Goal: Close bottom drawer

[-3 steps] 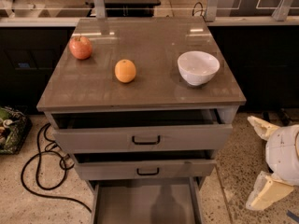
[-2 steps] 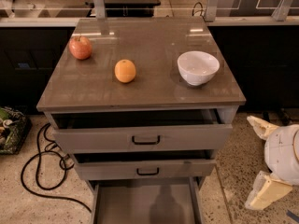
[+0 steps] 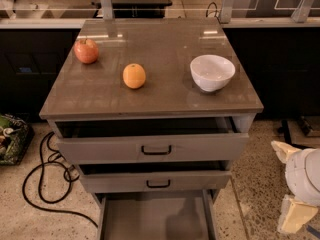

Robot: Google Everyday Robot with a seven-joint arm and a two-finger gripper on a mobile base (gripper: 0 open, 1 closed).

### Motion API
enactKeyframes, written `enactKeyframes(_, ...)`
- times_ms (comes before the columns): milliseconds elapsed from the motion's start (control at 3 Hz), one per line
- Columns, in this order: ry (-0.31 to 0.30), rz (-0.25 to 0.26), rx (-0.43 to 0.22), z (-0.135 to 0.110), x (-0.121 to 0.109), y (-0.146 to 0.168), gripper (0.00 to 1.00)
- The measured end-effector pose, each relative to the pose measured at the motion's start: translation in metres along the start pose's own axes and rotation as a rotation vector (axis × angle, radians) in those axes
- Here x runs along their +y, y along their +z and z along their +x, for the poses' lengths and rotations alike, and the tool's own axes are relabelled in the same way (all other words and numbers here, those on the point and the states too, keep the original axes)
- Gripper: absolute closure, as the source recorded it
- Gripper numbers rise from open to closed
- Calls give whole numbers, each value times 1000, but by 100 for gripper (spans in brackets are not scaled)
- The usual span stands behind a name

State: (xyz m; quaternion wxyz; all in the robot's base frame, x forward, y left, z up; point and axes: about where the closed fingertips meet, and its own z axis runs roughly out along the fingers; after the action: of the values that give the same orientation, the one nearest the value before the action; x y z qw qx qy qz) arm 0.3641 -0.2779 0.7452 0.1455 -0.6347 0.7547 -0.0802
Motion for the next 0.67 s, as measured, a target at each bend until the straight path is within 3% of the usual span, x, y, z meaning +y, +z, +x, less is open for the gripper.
enactKeyframes(333, -12, -47, 62, 31, 15, 35, 0)
enactKeyframes(667, -18, -75, 47, 43, 35, 69, 0)
